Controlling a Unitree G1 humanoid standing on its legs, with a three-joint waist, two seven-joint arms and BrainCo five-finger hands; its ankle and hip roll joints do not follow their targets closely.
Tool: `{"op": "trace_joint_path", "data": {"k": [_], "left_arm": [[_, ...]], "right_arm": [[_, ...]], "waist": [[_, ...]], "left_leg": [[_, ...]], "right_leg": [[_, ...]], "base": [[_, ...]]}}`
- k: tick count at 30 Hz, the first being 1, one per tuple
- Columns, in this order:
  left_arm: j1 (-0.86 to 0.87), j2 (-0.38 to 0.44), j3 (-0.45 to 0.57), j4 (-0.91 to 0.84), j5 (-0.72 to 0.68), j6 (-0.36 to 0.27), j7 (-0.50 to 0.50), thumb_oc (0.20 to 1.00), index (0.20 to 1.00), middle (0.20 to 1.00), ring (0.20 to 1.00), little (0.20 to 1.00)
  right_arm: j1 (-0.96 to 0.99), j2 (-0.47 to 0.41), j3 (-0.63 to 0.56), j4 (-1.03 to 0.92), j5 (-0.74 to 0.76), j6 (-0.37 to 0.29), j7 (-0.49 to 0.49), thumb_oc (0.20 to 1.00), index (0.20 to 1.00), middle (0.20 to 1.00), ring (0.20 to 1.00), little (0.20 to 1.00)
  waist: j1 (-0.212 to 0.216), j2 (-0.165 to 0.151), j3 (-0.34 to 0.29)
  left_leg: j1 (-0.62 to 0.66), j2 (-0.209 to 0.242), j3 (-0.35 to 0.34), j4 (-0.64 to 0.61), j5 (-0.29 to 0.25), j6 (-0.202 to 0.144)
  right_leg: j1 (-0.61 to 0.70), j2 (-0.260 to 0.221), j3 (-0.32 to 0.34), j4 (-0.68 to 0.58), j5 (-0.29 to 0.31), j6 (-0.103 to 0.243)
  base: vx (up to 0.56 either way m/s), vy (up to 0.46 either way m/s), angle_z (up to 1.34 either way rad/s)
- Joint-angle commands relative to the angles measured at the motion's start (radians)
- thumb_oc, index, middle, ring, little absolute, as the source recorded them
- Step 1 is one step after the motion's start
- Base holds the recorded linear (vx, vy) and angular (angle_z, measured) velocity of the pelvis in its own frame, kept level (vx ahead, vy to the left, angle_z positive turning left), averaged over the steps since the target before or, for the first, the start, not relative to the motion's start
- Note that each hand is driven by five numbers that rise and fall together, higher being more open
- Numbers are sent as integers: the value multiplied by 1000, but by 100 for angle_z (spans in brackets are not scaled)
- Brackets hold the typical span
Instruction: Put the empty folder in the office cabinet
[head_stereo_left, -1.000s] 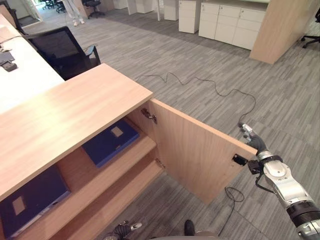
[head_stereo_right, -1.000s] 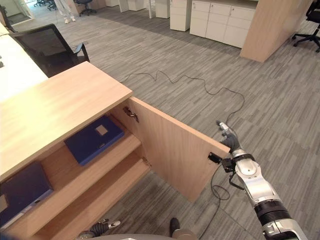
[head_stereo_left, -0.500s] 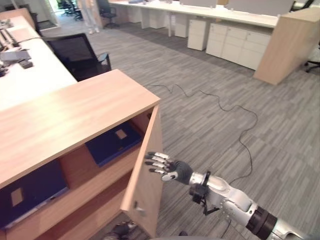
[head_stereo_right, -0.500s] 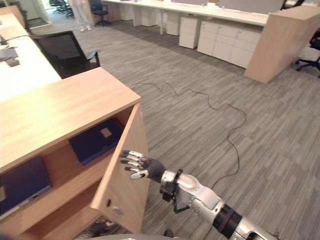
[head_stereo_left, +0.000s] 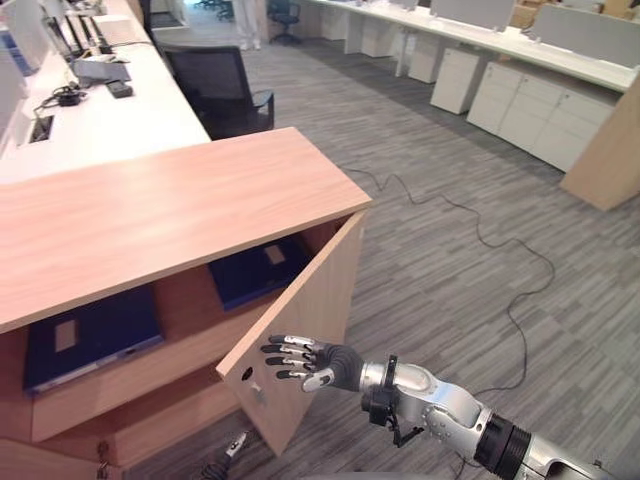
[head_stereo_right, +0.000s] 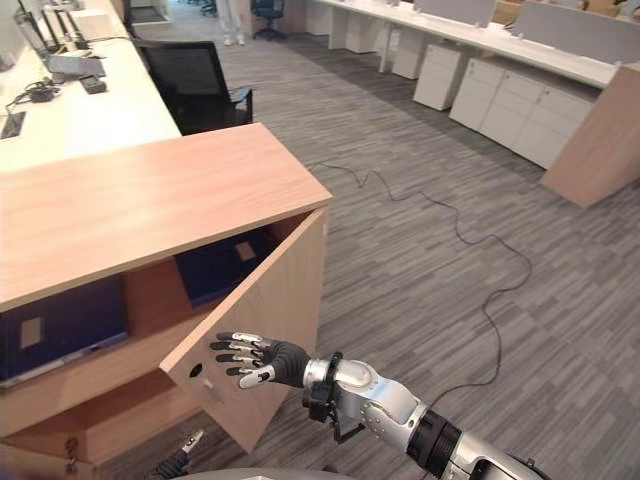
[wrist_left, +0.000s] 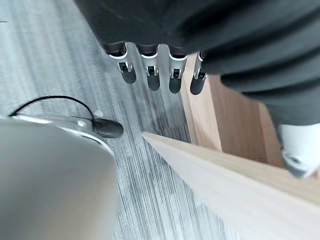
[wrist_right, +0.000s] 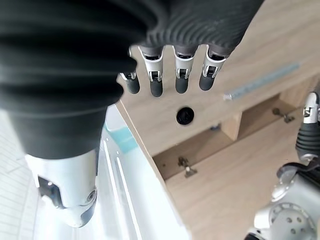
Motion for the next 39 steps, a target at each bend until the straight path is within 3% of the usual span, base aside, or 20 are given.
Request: {"op": "trace_joint_path", "data": {"k": [1, 6, 8, 10, 11, 15, 16, 17, 21, 25, 27, 28, 29, 30, 31, 32, 33, 34, 36, 39], "left_arm": [[-29, -1, 24, 48, -57, -16, 11, 1000, 1000, 1000, 1000, 1000], [-62, -1, -42, 51, -15, -20, 11, 1000, 1000, 1000, 1000, 1000], [-78, -4, -69, 52, 7, -22, 10, 1000, 1000, 1000, 1000, 1000], [-102, -12, -106, 60, 77, -27, 7, 1000, 1000, 1000, 1000, 1000], [-116, -16, -145, 65, 162, -24, 1, 1000, 1000, 1000, 1000, 1000], [-111, -21, -201, 71, 269, -25, -12, 1000, 1000, 1000, 1000, 1000], [-109, -21, -204, 70, 269, -24, -12, 1000, 1000, 1000, 1000, 1000], [-110, -49, -250, 77, 313, -24, -21, 1000, 1000, 1000, 1000, 1000], [-114, -55, -293, 82, 352, -22, -46, 1000, 1000, 1000, 1000, 1000], [-108, -47, -308, 91, 365, -16, -50, 1000, 1000, 1000, 1000, 1000], [-115, -41, -316, 89, 369, -16, -47, 1000, 1000, 1000, 1000, 1000], [-144, -33, -354, 83, 379, -16, -33, 1000, 1000, 1000, 1000, 1000], [-145, -32, -355, 84, 379, -16, -33, 1000, 1000, 1000, 1000, 1000], [-164, -27, -379, 90, 385, -24, -20, 1000, 1000, 1000, 1000, 1000], [-179, -24, -392, 98, 388, -29, -16, 1000, 1000, 1000, 1000, 1000], [-180, -24, -392, 99, 387, -29, -16, 1000, 1000, 1000, 1000, 1000], [-213, -19, -411, 115, 393, -41, -3, 1000, 1000, 1000, 1000, 1000], [-213, -19, -411, 115, 393, -41, -3, 1000, 1000, 1000, 1000, 1000], [-223, -13, -413, 130, 393, -47, 0, 1000, 1000, 1000, 1000, 1000], [-234, -4, -389, 153, 379, -43, 19, 1000, 1000, 1000, 1000, 1000]], "right_arm": [[-66, 79, 20, 13, 12, -20, 21, 1000, 1000, 1000, 1000, 1000], [-102, 100, 20, 49, 7, -30, 10, 1000, 1000, 1000, 1000, 1000], [-110, 97, 18, 53, 5, -36, 8, 1000, 1000, 1000, 1000, 1000], [-108, 73, 7, 60, -19, -50, 13, 1000, 1000, 1000, 1000, 1000], [-68, 54, -27, 71, -47, -68, 10, 1000, 1000, 1000, 1000, 1000], [11, 58, -137, 134, -104, -79, -39, 1000, 1000, 1000, 1000, 1000], [14, 58, -139, 135, -107, -79, -38, 1000, 1000, 1000, 1000, 1000], [42, 67, -170, 169, -131, -79, -60, 1000, 1000, 1000, 1000, 1000], [80, 88, -232, 294, -256, -84, -110, 1000, 1000, 1000, 1000, 1000], [102, 156, -311, 563, -443, -75, -195, 1000, 1000, 1000, 1000, 1000], [105, 166, -331, 640, -504, -77, -216, 1000, 1000, 1000, 1000, 1000], [124, 180, -401, 809, -597, -62, -275, 1000, 1000, 1000, 1000, 1000], [122, 182, -402, 812, -598, -64, -275, 1000, 1000, 1000, 1000, 1000], [124, 206, -456, 964, -604, -59, -306, 1000, 1000, 1000, 1000, 1000], [119, 222, -484, 1039, -592, -58, -323, 1000, 1000, 1000, 1000, 1000], [116, 223, -485, 1042, -592, -60, -323, 1000, 1000, 1000, 1000, 1000], [113, 246, -584, 1169, -492, -53, -344, 1000, 1000, 1000, 1000, 1000], [113, 246, -584, 1170, -492, -53, -344, 1000, 1000, 1000, 1000, 1000], [113, 251, -649, 1250, -433, -51, -352, 1000, 1000, 1000, 1000, 1000], [103, 256, -685, 1326, -453, -50, -384, 1000, 1000, 1000, 1000, 1000]], "waist": [[54, -46, 42], [93, -50, 90], [98, -50, 109], [81, -47, 109], [46, -38, 92], [4, 6, 53], [5, 6, 51], [2, 24, 34], [-11, 44, 12], [-13, 63, 30], [-16, 63, 33], [-55, 58, 42], [-55, 57, 42], [-90, 62, 41], [-102, 67, 36], [-98, 66, 36], [-138, 72, 40], [-136, 73, 39], [-154, 61, 39], [-137, 34, 40]], "left_leg": [[-29, -15, -57, 41, -26, 2], [-132, -14, -137, 133, -14, -18], [-169, -10, -115, 172, -12, -24], [-186, 40, 36, 204, -29, -38], [-155, 103, 261, 197, -27, -44], [-140, 90, 381, 115, 16, -53], [-137, 88, 380, 109, 19, -52], [-118, 56, 322, 47, 23, -40], [-94, 19, 295, 4, 16, -12], [-56, -42, 240, 2, -23, 51], [-53, -56, 219, 2, -29, 59], [-42, -92, 141, 2, -47, 79], [-43, -94, 141, 2, -47, 81], [-37, -96, 96, 2, -54, 79], [-40, -91, 68, 2, -53, 74], [-40, -91, 70, 2, -53, 73], [-65, -83, -7, 2, -30, 64], [-67, -82, -5, 2, -29, 64], [-68, -77, -41, 2, -25, 54], [-61, -52, -68, 2, -20, 36]], "right_leg": [[32, -42, 12, 6, -92, 90], [34, -67, -108, 7, -103, 80], [35, -78, -141, 8, -107, 78], [42, -93, -198, 6, -125, 84], [50, -103, -266, 2, -138, 85], [65, -124, -346, 3, -130, 81], [66, -124, -347, 3, -130, 82], [74, -131, -360, 10, -137, 83], [71, -176, -394, 67, -136, 90], [55, -289, -417, 275, -161, 95], [59, -311, -415, 311, -161, 101], [33, -358, -295, 416, -89, 136], [32, -361, -295, 418, -88, 137], [-13, -326, -81, 426, -94, 138], [-30, -295, 21, 400, -128, 135], [-33, -295, 24, 402, -130, 134], [-74, -206, 266, 245, -111, 153], [-76, -204, 267, 243, -109, 153], [-102, -136, 390, 203, -116, 162], [-70, -132, 343, 166, -119, 149]], "base": [[-19, -98, 59], [-67, -87, 67], [-143, -23, 111], [-100, 32, 128], [-12, 88, 114], [12, 151, 119], [86, 273, 110], [47, 212, 88], [70, 225, 86], [91, 221, 37], [80, 71, 54], [81, 23, 66], [131, -14, 94], [92, -77, 116], [94, -86, 158], [48, -247, 137], [4, -200, 86], [20, -288, 59], [61, -220, 78], [73, -333, 69]]}}
